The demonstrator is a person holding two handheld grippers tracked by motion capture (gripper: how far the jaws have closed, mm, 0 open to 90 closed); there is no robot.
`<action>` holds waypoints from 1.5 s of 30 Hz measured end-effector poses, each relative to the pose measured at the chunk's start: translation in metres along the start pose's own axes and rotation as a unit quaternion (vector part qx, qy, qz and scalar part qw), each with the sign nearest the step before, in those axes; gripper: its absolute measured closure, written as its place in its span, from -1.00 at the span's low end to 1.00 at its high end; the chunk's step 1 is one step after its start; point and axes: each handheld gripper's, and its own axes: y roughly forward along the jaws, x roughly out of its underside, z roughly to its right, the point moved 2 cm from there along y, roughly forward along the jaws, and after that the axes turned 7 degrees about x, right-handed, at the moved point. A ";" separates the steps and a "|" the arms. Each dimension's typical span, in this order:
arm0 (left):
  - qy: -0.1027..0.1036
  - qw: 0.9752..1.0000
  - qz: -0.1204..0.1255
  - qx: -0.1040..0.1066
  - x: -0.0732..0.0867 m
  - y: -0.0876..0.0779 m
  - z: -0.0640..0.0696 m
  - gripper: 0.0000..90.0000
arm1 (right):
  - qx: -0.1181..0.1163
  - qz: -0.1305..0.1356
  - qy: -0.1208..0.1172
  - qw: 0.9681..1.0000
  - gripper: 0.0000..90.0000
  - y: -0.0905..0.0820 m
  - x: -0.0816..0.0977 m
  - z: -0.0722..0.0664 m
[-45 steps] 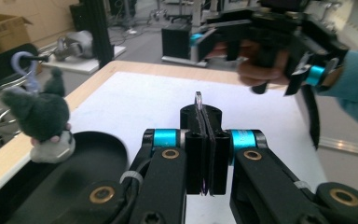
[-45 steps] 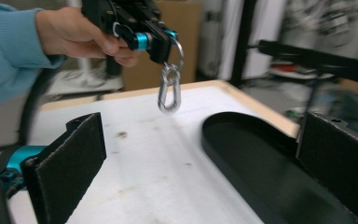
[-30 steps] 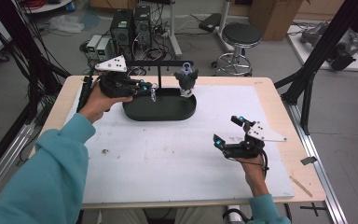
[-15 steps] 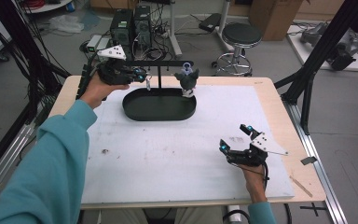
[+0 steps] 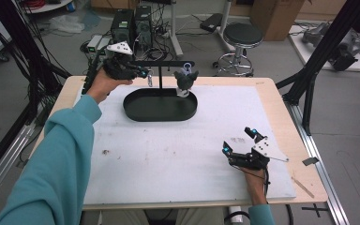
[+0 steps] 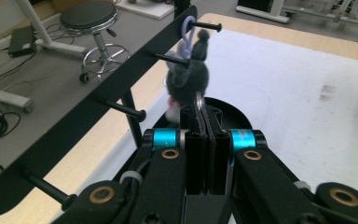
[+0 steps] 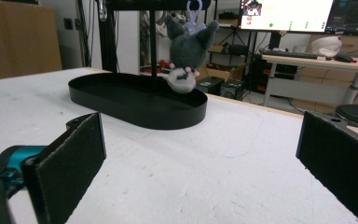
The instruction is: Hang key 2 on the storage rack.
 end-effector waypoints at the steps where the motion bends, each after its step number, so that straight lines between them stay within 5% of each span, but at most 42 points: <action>1: -0.002 1.000 -0.002 -0.002 0.000 0.001 -0.001 0.96 | 0.000 -0.002 0.003 1.000 -0.99 0.000 0.000 0.000; 45: -0.035 0.997 -0.026 -0.064 0.002 0.018 -0.022 0.96 | 0.002 -0.005 0.006 1.000 -0.99 0.001 0.011 0.002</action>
